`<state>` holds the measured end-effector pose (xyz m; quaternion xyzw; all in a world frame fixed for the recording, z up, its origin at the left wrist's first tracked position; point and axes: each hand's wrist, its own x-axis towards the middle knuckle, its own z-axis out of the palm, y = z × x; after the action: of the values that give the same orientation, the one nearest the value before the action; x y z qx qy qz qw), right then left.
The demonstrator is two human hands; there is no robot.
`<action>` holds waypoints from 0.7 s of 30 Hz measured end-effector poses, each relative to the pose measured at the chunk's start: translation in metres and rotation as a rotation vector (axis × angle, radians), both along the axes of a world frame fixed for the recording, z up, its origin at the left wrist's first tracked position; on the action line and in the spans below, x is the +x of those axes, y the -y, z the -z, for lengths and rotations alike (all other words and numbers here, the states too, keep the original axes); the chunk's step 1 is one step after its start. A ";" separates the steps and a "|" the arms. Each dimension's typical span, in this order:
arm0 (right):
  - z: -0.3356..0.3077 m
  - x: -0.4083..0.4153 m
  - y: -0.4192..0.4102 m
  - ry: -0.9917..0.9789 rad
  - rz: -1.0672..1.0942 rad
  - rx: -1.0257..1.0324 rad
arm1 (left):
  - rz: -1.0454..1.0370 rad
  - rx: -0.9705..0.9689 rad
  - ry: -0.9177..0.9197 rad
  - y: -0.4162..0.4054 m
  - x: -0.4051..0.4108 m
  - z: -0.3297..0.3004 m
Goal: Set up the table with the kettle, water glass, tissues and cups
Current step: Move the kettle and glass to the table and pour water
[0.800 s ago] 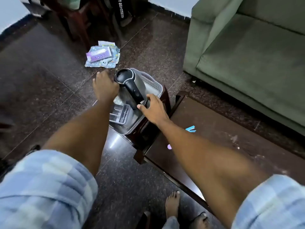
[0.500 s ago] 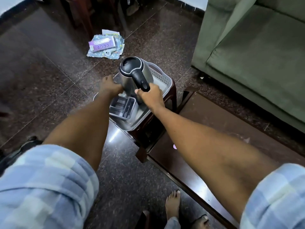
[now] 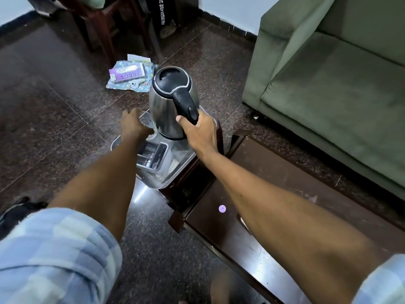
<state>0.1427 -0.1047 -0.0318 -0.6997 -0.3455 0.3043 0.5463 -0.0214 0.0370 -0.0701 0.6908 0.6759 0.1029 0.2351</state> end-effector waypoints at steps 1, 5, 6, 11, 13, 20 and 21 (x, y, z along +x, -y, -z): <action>-0.009 0.006 0.002 0.002 0.026 0.010 | 0.005 0.013 0.007 0.000 0.003 -0.005; -0.050 0.043 0.023 -0.021 0.129 0.057 | 0.030 0.094 0.027 0.010 0.028 -0.043; -0.058 0.052 0.030 -0.003 0.165 0.055 | 0.036 0.123 0.024 0.014 0.036 -0.054; -0.107 0.113 0.089 0.080 0.376 -0.015 | 0.157 0.215 0.066 0.057 0.095 -0.119; -0.118 0.138 0.120 0.114 0.433 -0.068 | 0.234 0.206 0.096 0.080 0.123 -0.134; -0.131 0.222 0.262 0.099 0.707 -0.135 | 0.576 0.073 0.223 0.199 0.244 -0.155; -0.128 0.229 0.279 0.092 0.740 -0.138 | 0.617 0.062 0.235 0.213 0.258 -0.152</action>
<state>0.3720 -0.3832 0.0961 -0.8253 -0.0721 0.0771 0.5547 0.2368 -0.1762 0.0816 0.8532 0.3997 0.1264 0.3105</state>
